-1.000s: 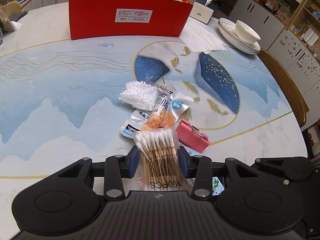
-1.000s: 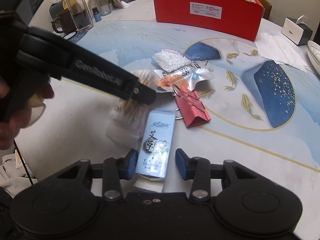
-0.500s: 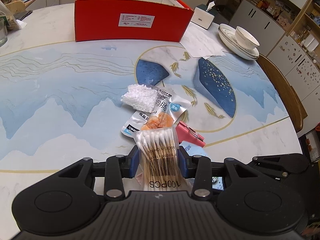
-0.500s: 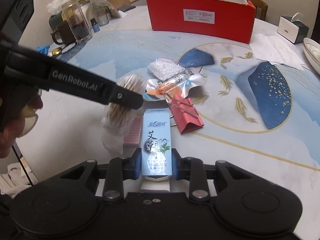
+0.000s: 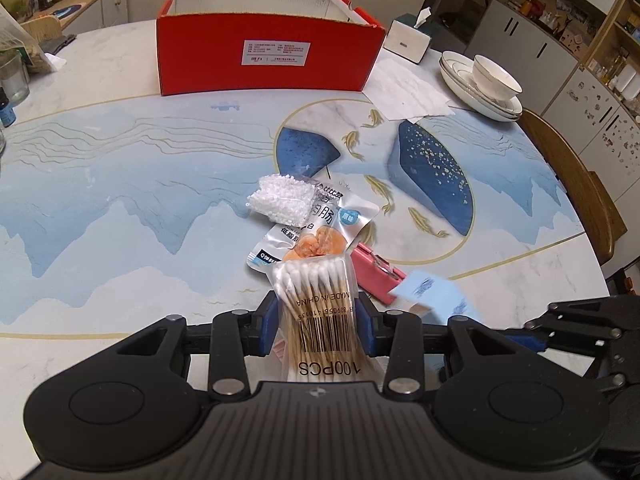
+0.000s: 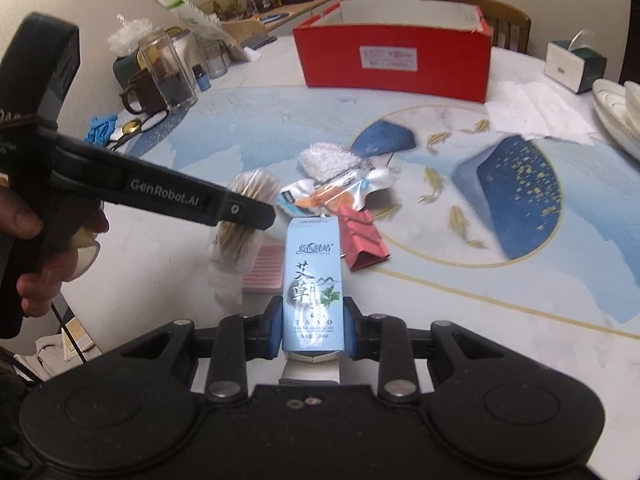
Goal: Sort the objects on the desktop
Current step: 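Carry the cotton swab bag and white tea box over the red box with both tools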
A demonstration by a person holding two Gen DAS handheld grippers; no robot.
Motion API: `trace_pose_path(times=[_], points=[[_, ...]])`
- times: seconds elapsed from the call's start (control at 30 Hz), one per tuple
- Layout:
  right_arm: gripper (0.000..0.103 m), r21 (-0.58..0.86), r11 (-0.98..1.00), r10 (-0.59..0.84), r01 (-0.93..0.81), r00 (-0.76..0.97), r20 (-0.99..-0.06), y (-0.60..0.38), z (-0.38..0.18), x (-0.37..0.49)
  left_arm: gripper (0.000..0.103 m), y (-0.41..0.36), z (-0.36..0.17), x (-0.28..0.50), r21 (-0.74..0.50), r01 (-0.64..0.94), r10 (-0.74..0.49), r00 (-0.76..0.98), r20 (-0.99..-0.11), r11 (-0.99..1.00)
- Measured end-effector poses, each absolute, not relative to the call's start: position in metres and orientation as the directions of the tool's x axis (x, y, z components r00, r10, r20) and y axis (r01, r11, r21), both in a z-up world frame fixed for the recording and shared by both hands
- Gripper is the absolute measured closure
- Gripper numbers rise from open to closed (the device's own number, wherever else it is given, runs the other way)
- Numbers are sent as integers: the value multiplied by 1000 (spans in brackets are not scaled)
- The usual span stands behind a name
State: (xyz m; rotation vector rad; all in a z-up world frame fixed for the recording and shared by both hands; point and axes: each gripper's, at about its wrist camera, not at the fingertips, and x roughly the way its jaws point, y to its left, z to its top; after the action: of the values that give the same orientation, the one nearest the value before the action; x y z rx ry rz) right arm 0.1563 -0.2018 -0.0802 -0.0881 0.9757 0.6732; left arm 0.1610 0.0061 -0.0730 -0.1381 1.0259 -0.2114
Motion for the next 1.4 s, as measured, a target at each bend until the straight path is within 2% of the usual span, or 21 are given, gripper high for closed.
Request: trace_pose_path(times=[0.57,0.8,1.07,1.4], points=[[75,104,817,439,-567,496,-749,-242,-48,164,65,-30,-43,157,-138,93,-167,545,-822,986],[75,115,825,450,-554,519,-727,-252,-32,178,65,-40,-28,167,-111,110,-154,566,-810,988],[75,150,847,441,-510,515,-735,-248,-28,206,65,-30,-18,193,-116,152,-182,564,-805,982],[75,130,848,444,-513,557,-702,-227,-2,259,65,2,5,242,-100,188,-195,602,-774,977]])
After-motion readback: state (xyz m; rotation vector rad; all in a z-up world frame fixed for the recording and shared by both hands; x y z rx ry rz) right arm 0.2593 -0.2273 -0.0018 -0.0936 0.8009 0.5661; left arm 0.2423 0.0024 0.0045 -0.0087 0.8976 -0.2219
